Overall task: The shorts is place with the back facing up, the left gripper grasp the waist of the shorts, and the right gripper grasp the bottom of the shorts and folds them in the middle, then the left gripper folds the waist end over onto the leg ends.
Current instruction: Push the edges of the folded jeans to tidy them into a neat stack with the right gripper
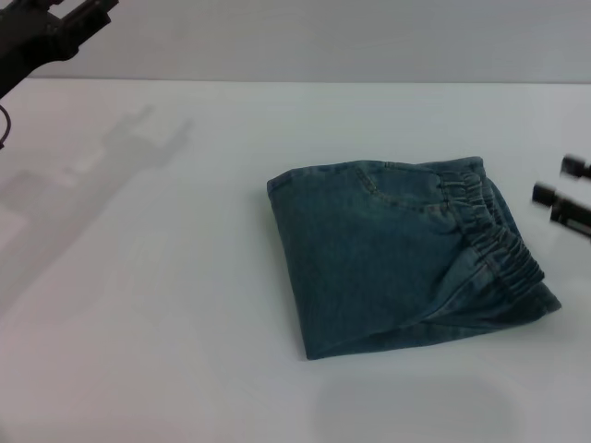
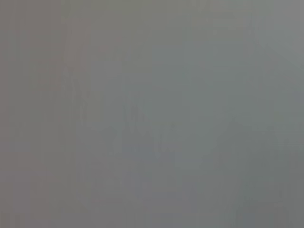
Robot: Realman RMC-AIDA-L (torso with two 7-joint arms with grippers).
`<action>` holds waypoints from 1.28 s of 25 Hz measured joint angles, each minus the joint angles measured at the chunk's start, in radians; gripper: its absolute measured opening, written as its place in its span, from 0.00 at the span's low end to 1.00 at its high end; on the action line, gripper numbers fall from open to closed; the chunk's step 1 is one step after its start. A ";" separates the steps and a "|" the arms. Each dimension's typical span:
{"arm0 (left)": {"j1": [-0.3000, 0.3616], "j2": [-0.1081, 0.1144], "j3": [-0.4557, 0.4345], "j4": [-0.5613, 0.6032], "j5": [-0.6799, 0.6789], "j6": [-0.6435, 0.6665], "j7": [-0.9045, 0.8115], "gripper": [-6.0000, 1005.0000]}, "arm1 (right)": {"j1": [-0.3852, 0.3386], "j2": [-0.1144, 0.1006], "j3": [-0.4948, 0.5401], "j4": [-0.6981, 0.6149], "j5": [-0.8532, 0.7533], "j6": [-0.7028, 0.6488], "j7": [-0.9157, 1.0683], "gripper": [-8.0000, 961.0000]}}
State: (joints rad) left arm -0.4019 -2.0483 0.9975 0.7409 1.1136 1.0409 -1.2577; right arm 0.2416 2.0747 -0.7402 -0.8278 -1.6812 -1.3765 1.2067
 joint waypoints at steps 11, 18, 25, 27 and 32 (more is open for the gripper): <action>0.000 0.000 -0.007 0.005 -0.004 0.008 0.013 0.75 | 0.109 -0.014 -0.017 -0.112 0.190 -0.206 0.079 0.61; -0.005 -0.003 -0.002 0.009 -0.004 0.021 0.013 0.75 | 0.395 -0.103 -0.119 -0.130 -0.051 -0.418 0.473 0.61; -0.009 -0.004 0.001 0.010 -0.002 0.024 0.013 0.75 | 0.690 -0.127 -0.262 -0.044 -0.362 -0.667 0.718 0.60; -0.010 -0.005 0.001 0.005 -0.002 0.024 0.014 0.75 | 0.733 -0.113 -0.294 -0.013 -0.451 -0.696 0.728 0.60; -0.011 -0.006 0.002 0.002 -0.001 0.024 0.022 0.75 | 0.772 -0.044 -0.355 0.020 -0.700 -0.667 0.730 0.60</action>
State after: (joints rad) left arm -0.4126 -2.0542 0.9996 0.7424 1.1122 1.0647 -1.2355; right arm 1.0139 2.0312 -1.0950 -0.8075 -2.3816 -2.0435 1.9370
